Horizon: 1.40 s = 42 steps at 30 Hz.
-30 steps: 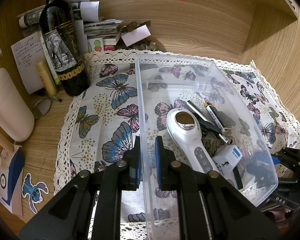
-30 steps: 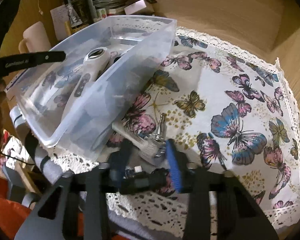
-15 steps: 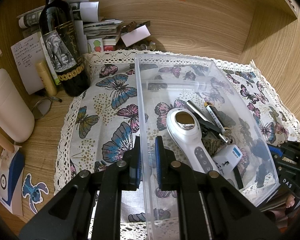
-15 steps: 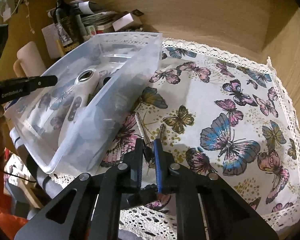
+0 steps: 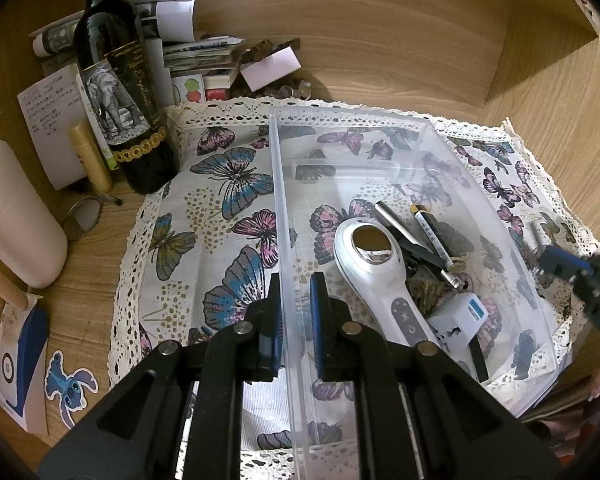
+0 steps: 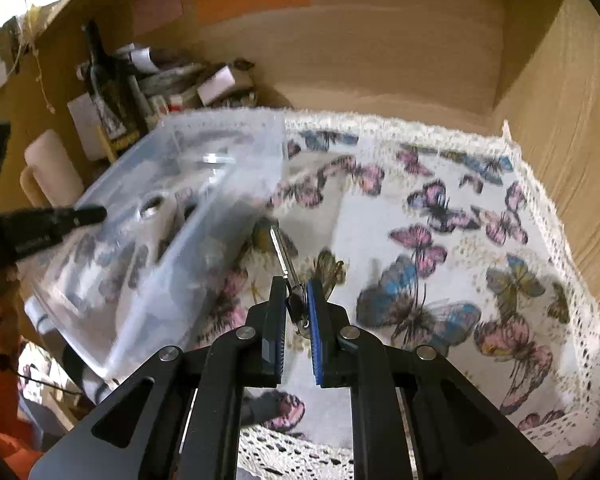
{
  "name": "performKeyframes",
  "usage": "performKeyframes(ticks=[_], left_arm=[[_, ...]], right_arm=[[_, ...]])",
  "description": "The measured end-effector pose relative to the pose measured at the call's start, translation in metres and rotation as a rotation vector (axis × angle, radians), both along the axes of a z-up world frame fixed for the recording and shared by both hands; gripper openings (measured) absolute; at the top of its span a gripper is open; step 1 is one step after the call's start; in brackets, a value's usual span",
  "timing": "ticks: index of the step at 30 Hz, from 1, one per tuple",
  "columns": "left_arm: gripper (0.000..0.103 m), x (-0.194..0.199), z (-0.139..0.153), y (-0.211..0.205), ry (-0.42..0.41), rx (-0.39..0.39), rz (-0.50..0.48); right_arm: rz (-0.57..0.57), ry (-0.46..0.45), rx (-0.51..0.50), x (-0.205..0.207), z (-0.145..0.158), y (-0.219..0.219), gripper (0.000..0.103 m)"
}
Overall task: Organize rigid objects
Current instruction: 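Lower the silver pen into the clear box and open the right tool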
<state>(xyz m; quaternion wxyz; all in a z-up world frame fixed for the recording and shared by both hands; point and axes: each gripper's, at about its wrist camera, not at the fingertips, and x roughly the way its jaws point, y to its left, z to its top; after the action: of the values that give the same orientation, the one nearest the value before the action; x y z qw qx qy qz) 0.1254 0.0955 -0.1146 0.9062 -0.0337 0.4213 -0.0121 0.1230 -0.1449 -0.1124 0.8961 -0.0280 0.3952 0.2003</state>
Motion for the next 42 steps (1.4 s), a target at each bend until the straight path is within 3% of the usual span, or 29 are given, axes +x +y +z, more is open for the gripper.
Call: performKeyframes(ticks=[12, 35, 42], left_arm=[[0.01, 0.01, 0.0, -0.002, 0.016, 0.022, 0.007], [0.01, 0.021, -0.002, -0.003, 0.009, 0.017, -0.019], [0.01, 0.022, -0.002, -0.005, 0.014, 0.026, -0.016]], right_arm=[[0.099, -0.135, 0.104, 0.01, 0.048, 0.032, 0.009], [0.252, -0.036, 0.058, 0.041, 0.023, 0.103, 0.011], [0.242, -0.053, 0.059, 0.034, 0.031, 0.096, 0.027]])
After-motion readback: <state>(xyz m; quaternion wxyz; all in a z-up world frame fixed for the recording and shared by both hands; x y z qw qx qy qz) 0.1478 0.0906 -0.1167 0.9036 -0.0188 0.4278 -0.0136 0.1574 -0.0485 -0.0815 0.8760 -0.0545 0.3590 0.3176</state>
